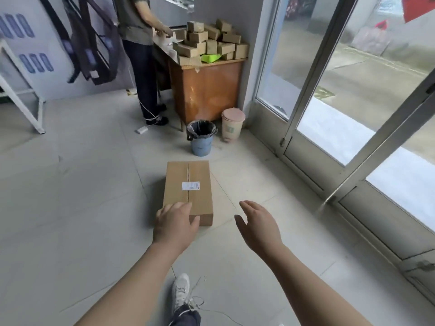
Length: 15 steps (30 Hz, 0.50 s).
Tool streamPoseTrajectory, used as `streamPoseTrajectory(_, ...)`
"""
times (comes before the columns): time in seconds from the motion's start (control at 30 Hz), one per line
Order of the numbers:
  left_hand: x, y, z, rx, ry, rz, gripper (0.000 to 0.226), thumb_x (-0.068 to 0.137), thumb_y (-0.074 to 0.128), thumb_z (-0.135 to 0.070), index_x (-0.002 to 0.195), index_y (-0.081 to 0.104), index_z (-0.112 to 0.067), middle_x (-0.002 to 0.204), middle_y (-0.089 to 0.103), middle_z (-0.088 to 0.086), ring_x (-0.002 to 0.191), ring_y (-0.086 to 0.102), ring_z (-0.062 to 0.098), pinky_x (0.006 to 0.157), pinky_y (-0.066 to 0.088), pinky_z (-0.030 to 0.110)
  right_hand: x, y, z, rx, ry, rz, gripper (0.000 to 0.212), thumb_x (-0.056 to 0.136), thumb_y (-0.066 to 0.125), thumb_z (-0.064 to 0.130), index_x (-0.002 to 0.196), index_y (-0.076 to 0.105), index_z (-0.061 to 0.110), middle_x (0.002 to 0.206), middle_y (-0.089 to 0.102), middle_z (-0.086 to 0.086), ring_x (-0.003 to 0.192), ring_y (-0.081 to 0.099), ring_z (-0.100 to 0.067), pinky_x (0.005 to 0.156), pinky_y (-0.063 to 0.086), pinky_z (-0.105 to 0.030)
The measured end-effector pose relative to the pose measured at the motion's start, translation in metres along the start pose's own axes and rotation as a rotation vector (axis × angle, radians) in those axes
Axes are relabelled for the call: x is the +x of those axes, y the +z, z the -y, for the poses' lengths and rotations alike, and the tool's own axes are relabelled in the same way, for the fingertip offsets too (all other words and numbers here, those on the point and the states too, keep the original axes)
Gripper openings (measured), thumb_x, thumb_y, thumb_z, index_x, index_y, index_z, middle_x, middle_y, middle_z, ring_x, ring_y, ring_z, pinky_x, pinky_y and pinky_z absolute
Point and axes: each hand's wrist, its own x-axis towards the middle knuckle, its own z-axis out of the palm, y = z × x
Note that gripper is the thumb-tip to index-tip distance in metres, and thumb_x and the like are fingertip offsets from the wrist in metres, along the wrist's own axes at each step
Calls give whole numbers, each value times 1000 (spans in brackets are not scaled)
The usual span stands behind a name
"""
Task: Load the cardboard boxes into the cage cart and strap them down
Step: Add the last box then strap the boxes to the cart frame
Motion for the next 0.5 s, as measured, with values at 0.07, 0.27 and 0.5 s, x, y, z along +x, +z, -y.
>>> streamPoseTrajectory(0.07, 30, 2, 18, 8, -34, 15, 36, 94, 45, -42, 121, 57, -22, 120, 59, -4, 112, 50, 22, 93, 34, 32, 38, 14, 8, 4, -17, 23, 35, 95, 48, 31, 123, 55, 12, 127, 57, 1, 120, 49, -20, 93, 41, -29)
streamPoseTrajectory(0.27, 142, 19, 86, 51, -101, 109, 43, 94, 42, -45, 131, 51, -23, 129, 55, -4, 117, 48, 22, 98, 34, 33, 161, 70, 34, 18, -6, 105, 39, 95, 49, 30, 130, 53, 13, 131, 56, 2, 122, 48, -18, 94, 39, -27)
streamPoseTrajectory(0.5, 269, 66, 150, 103, -98, 213, 43, 95, 44, -42, 130, 51, -20, 128, 55, -1, 116, 49, 24, 96, 34, 34, 284, 156, 33, 23, 51, 210, 44, 96, 48, 31, 136, 49, 14, 137, 52, 2, 128, 45, -18, 100, 36, -26)
